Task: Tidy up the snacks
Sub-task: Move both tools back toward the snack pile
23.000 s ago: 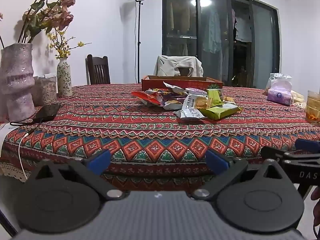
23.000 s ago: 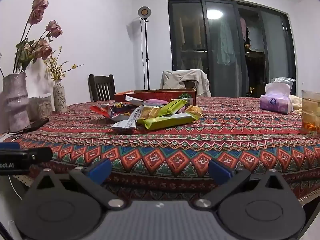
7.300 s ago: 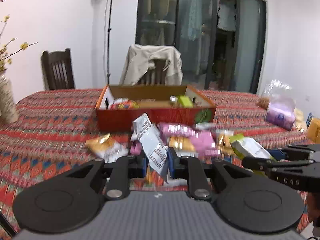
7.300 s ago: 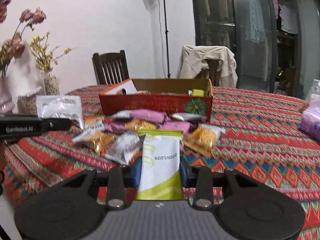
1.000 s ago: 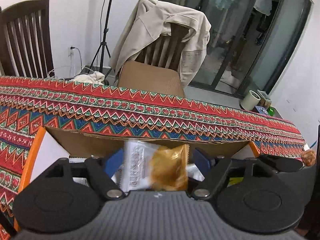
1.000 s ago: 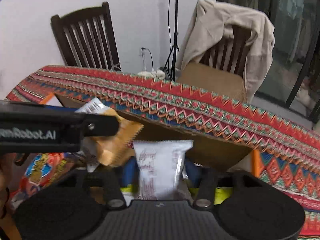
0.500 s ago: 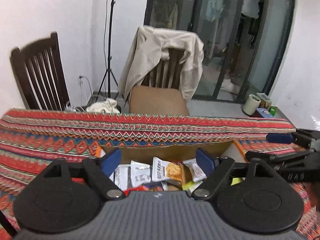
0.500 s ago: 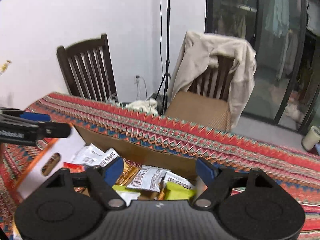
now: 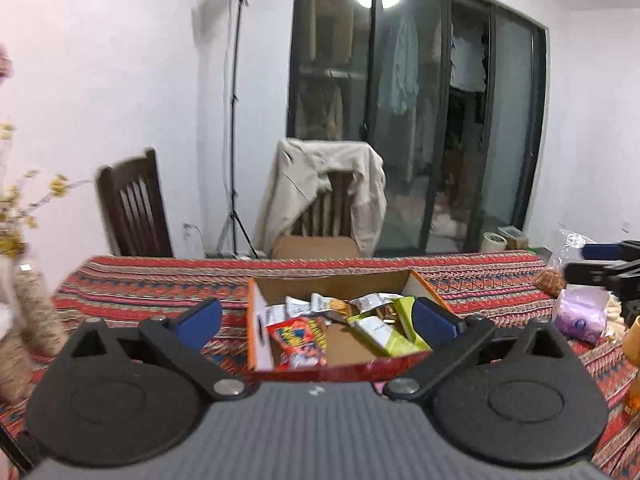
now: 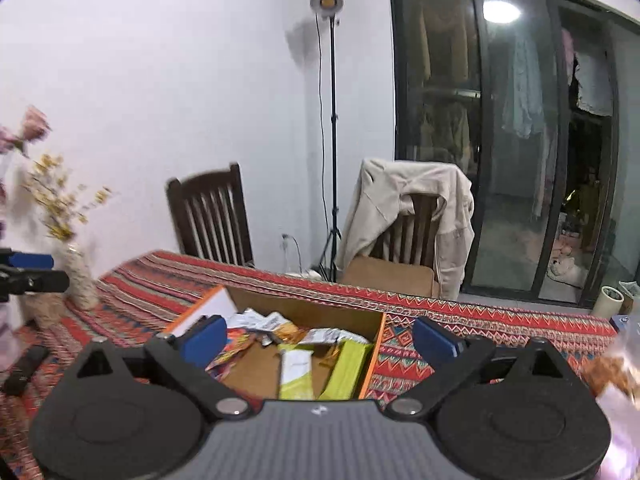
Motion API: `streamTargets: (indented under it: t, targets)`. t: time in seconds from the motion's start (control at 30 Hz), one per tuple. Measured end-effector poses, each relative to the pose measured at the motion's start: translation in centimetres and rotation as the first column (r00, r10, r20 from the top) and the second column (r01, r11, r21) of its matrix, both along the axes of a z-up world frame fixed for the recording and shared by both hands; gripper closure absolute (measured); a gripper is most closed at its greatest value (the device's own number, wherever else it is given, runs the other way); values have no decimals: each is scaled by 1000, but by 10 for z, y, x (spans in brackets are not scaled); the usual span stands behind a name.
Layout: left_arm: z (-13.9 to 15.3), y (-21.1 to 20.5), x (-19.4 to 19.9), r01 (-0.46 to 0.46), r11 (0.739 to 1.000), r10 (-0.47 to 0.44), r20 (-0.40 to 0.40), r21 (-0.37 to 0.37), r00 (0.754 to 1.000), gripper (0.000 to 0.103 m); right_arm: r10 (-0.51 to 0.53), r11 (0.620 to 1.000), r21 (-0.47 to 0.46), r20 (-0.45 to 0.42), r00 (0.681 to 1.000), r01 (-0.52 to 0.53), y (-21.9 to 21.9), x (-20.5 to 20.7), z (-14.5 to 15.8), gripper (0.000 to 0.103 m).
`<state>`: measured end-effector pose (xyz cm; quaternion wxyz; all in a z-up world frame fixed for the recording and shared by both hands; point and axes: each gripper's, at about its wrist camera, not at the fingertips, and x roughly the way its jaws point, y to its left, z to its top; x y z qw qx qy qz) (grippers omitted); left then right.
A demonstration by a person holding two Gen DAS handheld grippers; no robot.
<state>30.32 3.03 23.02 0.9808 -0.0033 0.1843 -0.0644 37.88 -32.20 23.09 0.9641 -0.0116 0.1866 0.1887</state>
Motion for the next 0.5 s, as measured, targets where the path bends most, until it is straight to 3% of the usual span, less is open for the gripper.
streamTargets:
  t: [0.13,0.23,0.37,0.5]
  targets:
    - [-24,-1,-61,-46,999,45,52,15,998,0,-5,1000,24,62,998,3,-14,-78,-16,0]
    - [-48,-5,-97,-71,997,72,56,-19,996,0,6,999,32,83,996,-9,-17,-124,-36,0]
    - [-91,-10,-128,-131,990,131,14,-48,991,0,-17,1000,26,103,995,14,-12,-173,-72,0]
    - [-132,-11,-147,-146,988,142,-76,-51,987,0,-90,993,-66,88,992,96,2,-203,-123,0]
